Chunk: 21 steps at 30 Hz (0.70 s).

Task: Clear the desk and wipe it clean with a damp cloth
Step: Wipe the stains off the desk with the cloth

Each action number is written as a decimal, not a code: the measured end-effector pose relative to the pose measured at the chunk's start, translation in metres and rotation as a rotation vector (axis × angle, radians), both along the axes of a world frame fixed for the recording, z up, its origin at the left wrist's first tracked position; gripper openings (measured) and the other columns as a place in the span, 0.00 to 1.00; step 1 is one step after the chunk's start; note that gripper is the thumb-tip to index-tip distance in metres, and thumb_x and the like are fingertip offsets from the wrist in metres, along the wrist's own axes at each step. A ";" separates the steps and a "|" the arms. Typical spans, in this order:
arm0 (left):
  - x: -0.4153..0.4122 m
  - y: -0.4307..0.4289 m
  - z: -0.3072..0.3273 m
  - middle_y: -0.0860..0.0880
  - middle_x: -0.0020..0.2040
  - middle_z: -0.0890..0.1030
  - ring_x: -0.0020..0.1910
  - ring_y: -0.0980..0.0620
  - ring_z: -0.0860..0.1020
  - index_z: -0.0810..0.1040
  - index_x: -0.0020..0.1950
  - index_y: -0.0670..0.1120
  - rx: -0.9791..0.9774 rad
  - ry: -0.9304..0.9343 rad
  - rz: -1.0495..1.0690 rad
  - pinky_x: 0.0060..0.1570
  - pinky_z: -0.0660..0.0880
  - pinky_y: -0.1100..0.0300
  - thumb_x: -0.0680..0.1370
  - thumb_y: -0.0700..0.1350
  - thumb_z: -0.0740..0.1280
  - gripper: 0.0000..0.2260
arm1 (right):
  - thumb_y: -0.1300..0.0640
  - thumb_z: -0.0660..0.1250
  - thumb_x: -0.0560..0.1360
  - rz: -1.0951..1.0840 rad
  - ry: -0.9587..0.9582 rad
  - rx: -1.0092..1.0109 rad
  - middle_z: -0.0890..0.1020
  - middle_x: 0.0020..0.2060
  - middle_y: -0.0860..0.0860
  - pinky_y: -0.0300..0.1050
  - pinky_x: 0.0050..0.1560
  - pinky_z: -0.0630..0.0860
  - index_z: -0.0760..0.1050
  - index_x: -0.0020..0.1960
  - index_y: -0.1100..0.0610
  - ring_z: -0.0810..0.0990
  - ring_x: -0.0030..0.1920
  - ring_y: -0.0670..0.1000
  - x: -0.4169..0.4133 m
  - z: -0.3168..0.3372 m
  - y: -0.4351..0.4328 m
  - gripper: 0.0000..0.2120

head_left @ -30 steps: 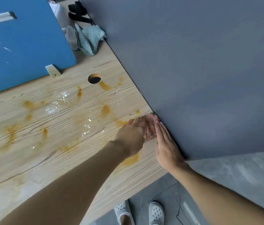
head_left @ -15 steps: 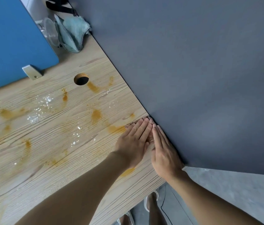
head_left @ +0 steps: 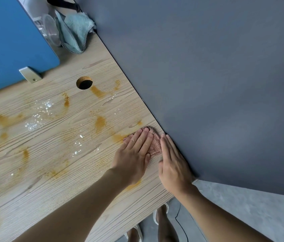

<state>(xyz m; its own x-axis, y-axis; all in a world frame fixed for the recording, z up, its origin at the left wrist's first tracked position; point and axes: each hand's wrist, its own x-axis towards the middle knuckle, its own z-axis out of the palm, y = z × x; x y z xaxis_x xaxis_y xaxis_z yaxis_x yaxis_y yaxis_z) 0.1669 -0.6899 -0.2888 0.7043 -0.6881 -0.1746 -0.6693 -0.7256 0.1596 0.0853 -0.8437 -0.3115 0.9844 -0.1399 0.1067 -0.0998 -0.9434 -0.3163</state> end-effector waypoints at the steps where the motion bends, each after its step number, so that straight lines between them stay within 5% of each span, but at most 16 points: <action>1: 0.002 -0.004 0.000 0.48 0.81 0.39 0.79 0.49 0.36 0.40 0.81 0.47 -0.003 0.017 0.013 0.77 0.38 0.53 0.83 0.55 0.39 0.28 | 0.62 0.52 0.75 -0.005 -0.004 -0.005 0.68 0.75 0.59 0.49 0.72 0.68 0.64 0.76 0.66 0.66 0.76 0.55 0.000 0.000 0.000 0.30; 5: 0.014 -0.028 -0.001 0.50 0.80 0.34 0.78 0.50 0.31 0.35 0.80 0.48 -0.007 0.010 0.020 0.78 0.37 0.51 0.84 0.55 0.38 0.27 | 0.62 0.52 0.76 0.000 -0.009 -0.018 0.69 0.75 0.59 0.50 0.72 0.69 0.64 0.76 0.66 0.66 0.76 0.55 0.002 0.001 0.000 0.29; 10: 0.014 0.008 0.000 0.47 0.81 0.41 0.80 0.48 0.40 0.41 0.81 0.45 0.026 -0.006 0.006 0.79 0.48 0.50 0.84 0.55 0.40 0.27 | 0.62 0.51 0.76 0.008 0.004 -0.032 0.69 0.75 0.58 0.51 0.71 0.69 0.65 0.76 0.66 0.66 0.76 0.55 0.001 0.001 0.000 0.29; 16: 0.038 -0.030 0.006 0.49 0.79 0.33 0.78 0.49 0.33 0.33 0.79 0.48 0.051 0.057 0.069 0.78 0.38 0.51 0.83 0.56 0.37 0.28 | 0.61 0.50 0.77 0.010 0.023 -0.060 0.70 0.74 0.59 0.51 0.71 0.71 0.66 0.75 0.65 0.68 0.75 0.56 0.001 0.002 0.001 0.28; 21: 0.038 -0.008 0.010 0.50 0.79 0.33 0.78 0.51 0.33 0.33 0.79 0.47 0.108 0.062 0.032 0.79 0.40 0.52 0.84 0.55 0.39 0.27 | 0.62 0.54 0.76 0.026 0.016 -0.084 0.72 0.73 0.59 0.54 0.71 0.72 0.73 0.70 0.66 0.69 0.74 0.57 0.002 0.002 0.002 0.24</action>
<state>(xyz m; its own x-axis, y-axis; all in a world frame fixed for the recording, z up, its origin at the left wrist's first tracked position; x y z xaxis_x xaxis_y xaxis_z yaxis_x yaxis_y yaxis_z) 0.2050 -0.6979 -0.2784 0.7110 -0.6403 -0.2907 -0.6368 -0.7616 0.1201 0.0878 -0.8422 -0.3098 0.9893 -0.1054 0.1009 -0.0794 -0.9689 -0.2346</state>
